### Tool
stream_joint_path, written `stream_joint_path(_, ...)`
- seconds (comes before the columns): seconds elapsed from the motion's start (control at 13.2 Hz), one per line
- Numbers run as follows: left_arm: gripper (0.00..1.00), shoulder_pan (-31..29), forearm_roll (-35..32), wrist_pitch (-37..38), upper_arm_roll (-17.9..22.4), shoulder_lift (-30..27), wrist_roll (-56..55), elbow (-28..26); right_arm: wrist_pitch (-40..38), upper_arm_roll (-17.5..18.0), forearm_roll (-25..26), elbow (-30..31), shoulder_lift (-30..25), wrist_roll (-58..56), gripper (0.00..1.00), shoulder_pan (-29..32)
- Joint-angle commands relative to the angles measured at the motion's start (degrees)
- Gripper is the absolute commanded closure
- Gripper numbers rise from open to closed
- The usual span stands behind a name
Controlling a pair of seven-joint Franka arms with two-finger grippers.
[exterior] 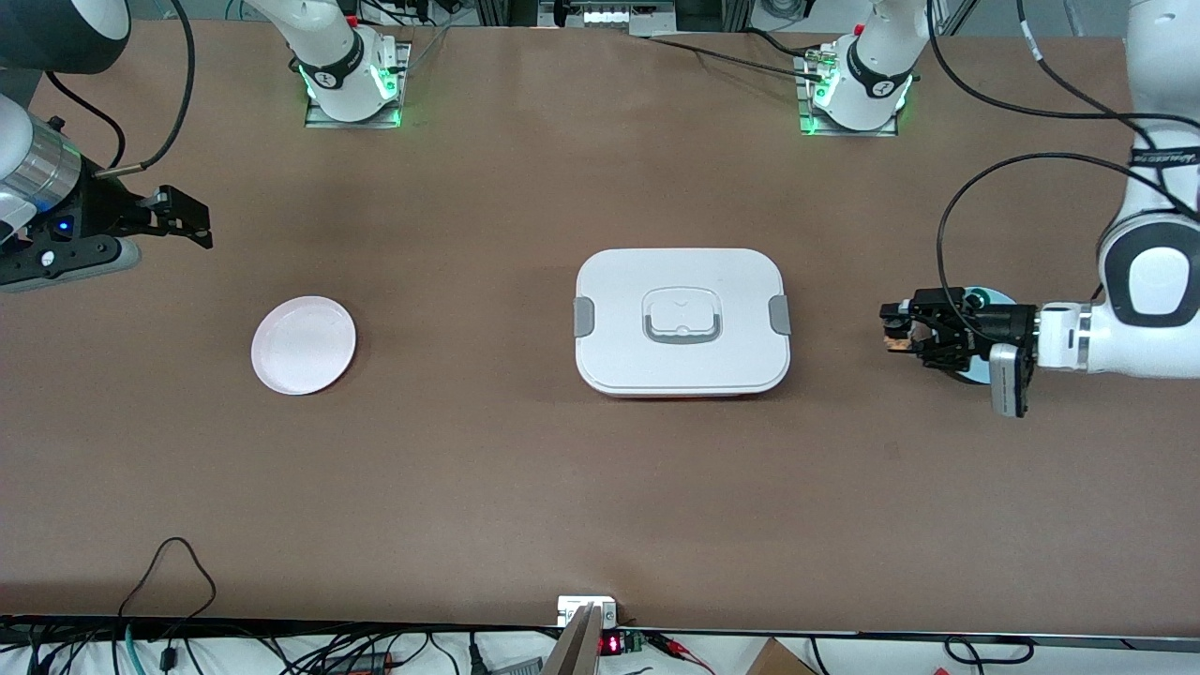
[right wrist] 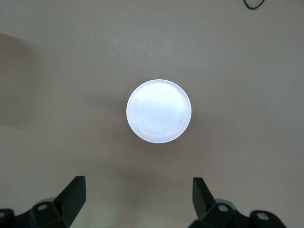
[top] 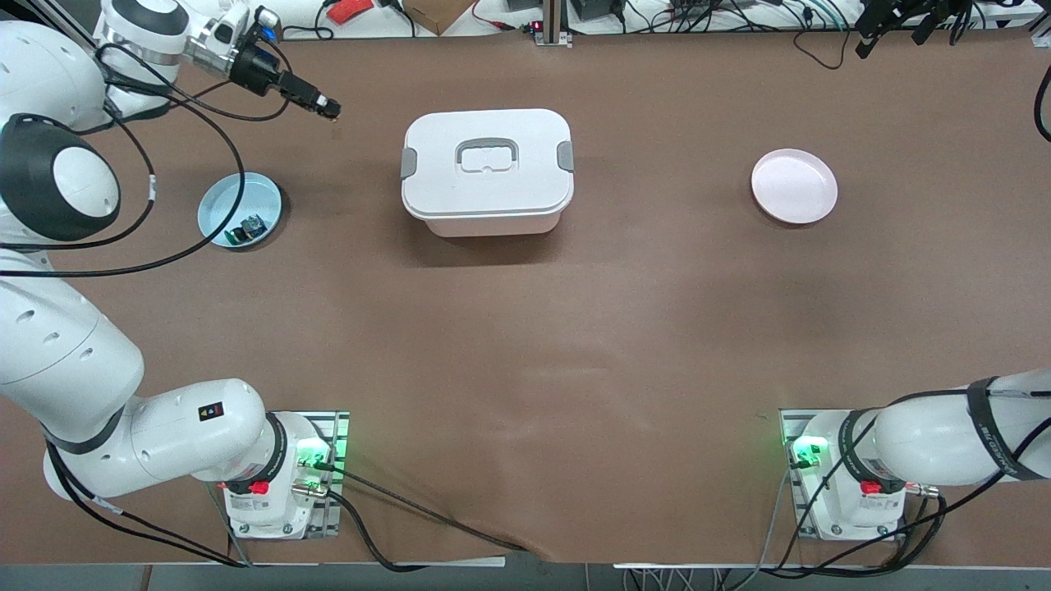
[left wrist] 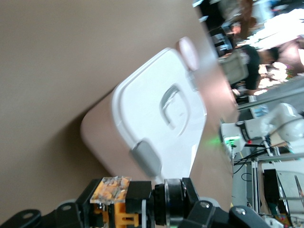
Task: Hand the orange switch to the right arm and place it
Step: 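Lift the orange switch and carry it over the white box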
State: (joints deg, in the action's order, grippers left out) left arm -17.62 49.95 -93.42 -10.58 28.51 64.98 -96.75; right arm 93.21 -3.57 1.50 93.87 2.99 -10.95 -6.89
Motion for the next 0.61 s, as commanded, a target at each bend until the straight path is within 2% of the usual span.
stream_joint_path(0.0, 0.77, 3.28, 8.55, 0.87, 0.21, 0.67, 12.76, 1.21, -0.49, 0.24, -0.01, -1.15, 0.53, 0.58, 0.00, 0.21)
stream_joint_path(0.23, 0.80, 9.07, 20.85, -1.84, 0.21, 0.67, 22.53, 1.12, -0.49, 0.24, 0.00, -1.15, 0.53, 0.67, 0.00, 0.13)
stream_joint_path(0.38, 0.81, 12.94, 27.97, -5.44, 0.21, 0.58, 27.98, 1.21, -0.49, 0.24, 0.08, -1.15, 0.53, 0.76, 0.00, 0.04)
stream_joint_path(0.53, 0.82, 18.20, 37.02, -10.18, 0.30, 0.58, 37.98, 0.95, -0.49, 0.24, 0.08, -1.15, 0.53, 0.76, 0.00, 0.04)
